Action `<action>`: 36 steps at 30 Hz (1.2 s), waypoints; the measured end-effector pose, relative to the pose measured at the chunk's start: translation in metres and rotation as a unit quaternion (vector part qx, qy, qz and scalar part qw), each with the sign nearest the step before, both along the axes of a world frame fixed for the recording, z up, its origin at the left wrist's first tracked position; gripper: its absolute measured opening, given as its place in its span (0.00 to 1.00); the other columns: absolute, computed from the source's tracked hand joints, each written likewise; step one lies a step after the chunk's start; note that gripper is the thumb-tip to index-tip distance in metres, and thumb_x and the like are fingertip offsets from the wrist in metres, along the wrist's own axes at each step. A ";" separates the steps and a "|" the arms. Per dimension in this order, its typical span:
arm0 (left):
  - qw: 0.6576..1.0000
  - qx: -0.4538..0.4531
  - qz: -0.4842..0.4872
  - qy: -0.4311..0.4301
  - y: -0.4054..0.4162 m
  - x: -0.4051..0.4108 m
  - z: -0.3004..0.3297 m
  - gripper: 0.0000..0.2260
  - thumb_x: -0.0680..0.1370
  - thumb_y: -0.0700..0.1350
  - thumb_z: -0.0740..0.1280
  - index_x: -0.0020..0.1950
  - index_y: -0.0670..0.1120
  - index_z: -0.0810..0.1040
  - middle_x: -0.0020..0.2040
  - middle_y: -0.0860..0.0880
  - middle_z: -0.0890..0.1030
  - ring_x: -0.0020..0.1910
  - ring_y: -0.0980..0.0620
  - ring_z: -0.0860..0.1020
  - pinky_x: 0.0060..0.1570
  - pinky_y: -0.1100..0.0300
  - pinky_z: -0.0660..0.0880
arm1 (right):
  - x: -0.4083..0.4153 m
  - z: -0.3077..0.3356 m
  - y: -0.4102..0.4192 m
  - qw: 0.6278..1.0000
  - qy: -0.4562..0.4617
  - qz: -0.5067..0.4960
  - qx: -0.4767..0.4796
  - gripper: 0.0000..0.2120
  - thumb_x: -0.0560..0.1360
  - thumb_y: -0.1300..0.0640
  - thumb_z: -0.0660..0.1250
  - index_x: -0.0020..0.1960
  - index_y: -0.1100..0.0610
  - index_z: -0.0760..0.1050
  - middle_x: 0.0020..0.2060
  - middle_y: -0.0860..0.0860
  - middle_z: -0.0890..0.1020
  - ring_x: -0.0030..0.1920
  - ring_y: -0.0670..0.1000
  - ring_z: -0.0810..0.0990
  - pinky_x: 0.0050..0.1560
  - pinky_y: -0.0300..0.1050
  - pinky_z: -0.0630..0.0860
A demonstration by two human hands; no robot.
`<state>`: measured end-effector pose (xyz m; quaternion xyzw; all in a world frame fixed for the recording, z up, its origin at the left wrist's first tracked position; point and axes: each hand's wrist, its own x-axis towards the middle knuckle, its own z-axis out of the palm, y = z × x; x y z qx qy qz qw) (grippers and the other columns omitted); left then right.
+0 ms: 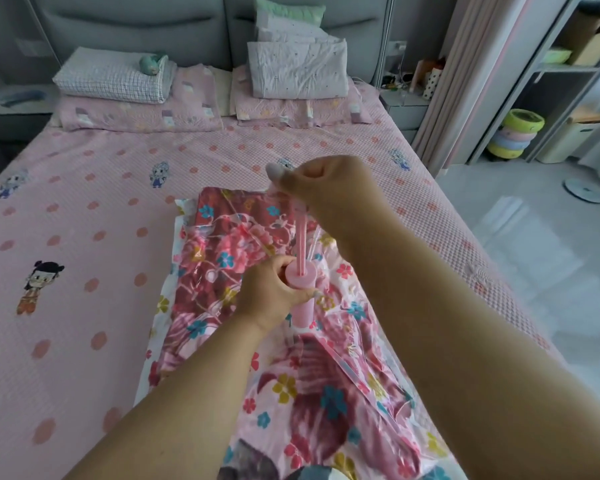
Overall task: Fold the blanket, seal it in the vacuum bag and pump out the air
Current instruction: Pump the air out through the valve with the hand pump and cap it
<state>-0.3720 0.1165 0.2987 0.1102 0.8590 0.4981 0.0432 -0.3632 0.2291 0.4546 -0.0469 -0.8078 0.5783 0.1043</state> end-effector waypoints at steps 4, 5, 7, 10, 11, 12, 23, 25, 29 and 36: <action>0.999 -0.035 0.000 0.019 0.000 0.002 -0.005 0.18 0.60 0.52 0.82 0.45 0.55 0.78 0.38 0.60 0.81 0.37 0.62 0.78 0.37 0.67 0.74 | 0.009 -0.037 0.000 0.980 -0.165 0.020 0.113 0.23 0.73 0.44 0.69 0.38 0.66 0.77 0.27 0.53 0.70 0.25 0.45 0.65 0.27 0.36 0.63; 0.999 -0.042 -0.001 0.017 -0.001 0.003 -0.008 0.19 0.60 0.52 0.81 0.45 0.54 0.78 0.39 0.59 0.81 0.38 0.60 0.78 0.39 0.64 0.75 | 0.015 -0.049 -0.002 0.969 -0.216 0.025 0.116 0.24 0.74 0.45 0.69 0.43 0.70 0.77 0.31 0.55 0.71 0.30 0.49 0.66 0.32 0.39 0.63; 1.000 -0.030 -0.002 0.008 -0.002 0.002 -0.010 0.19 0.60 0.51 0.82 0.45 0.54 0.78 0.40 0.58 0.82 0.39 0.59 0.79 0.41 0.61 0.77 | 0.015 -0.050 -0.003 0.974 -0.203 0.018 0.102 0.24 0.73 0.46 0.70 0.44 0.71 0.77 0.33 0.57 0.71 0.34 0.51 0.66 0.35 0.42 0.63; 1.000 -0.005 0.001 -0.008 -0.003 -0.001 -0.012 0.19 0.60 0.50 0.82 0.45 0.56 0.77 0.41 0.58 0.83 0.39 0.59 0.78 0.40 0.63 0.77 | -0.001 -0.009 0.000 0.998 -0.027 0.021 0.050 0.19 0.69 0.43 0.72 0.34 0.59 0.81 0.25 0.54 0.76 0.26 0.48 0.68 0.25 0.38 0.66; 1.000 -0.006 0.003 -0.009 -0.002 -0.001 -0.014 0.19 0.60 0.50 0.82 0.45 0.56 0.77 0.41 0.58 0.82 0.38 0.60 0.78 0.40 0.64 0.76 | -0.005 0.003 0.001 0.999 0.011 0.030 0.012 0.17 0.68 0.40 0.72 0.34 0.54 0.82 0.24 0.53 0.79 0.24 0.47 0.69 0.23 0.36 0.67; 1.000 -0.010 0.002 -0.010 -0.002 -0.001 -0.016 0.19 0.60 0.51 0.82 0.45 0.57 0.77 0.41 0.59 0.82 0.38 0.61 0.77 0.39 0.65 0.75 | -0.006 0.005 0.002 0.999 0.021 0.035 -0.006 0.16 0.67 0.40 0.72 0.33 0.52 0.82 0.25 0.52 0.80 0.23 0.46 0.69 0.22 0.35 0.68; 1.000 -0.029 0.002 -0.004 -0.001 -0.004 -0.024 0.19 0.60 0.52 0.81 0.44 0.57 0.76 0.40 0.59 0.82 0.39 0.57 0.79 0.40 0.61 0.77 | -0.007 -0.014 0.002 0.999 0.016 0.042 -0.009 0.16 0.68 0.41 0.72 0.32 0.52 0.82 0.19 0.45 0.72 0.18 0.42 0.60 0.19 0.30 0.58; 1.000 -0.030 0.001 0.007 0.000 -0.002 -0.022 0.18 0.61 0.52 0.81 0.43 0.56 0.76 0.40 0.58 0.82 0.39 0.56 0.79 0.39 0.61 0.76 | -0.003 -0.031 0.003 0.998 -0.054 0.040 0.009 0.20 0.69 0.42 0.72 0.32 0.59 0.80 0.21 0.48 0.73 0.20 0.42 0.62 0.21 0.31 0.60; 0.997 -0.069 0.005 0.028 0.001 -0.001 -0.019 0.20 0.61 0.54 0.80 0.47 0.50 0.79 0.42 0.56 0.83 0.40 0.57 0.80 0.41 0.62 0.77 | 0.010 -0.066 0.002 0.963 -0.250 0.034 0.090 0.20 0.73 0.46 0.70 0.37 0.64 0.78 0.32 0.58 0.75 0.28 0.47 0.66 0.33 0.39 0.65; 0.999 -0.036 0.006 0.013 0.001 0.000 -0.016 0.18 0.60 0.54 0.81 0.40 0.58 0.74 0.36 0.64 0.78 0.35 0.66 0.76 0.33 0.74 0.70 | -0.002 -0.038 0.007 0.997 -0.070 0.028 0.012 0.18 0.70 0.44 0.72 0.36 0.60 0.81 0.25 0.58 0.72 0.20 0.44 0.61 0.21 0.34 0.60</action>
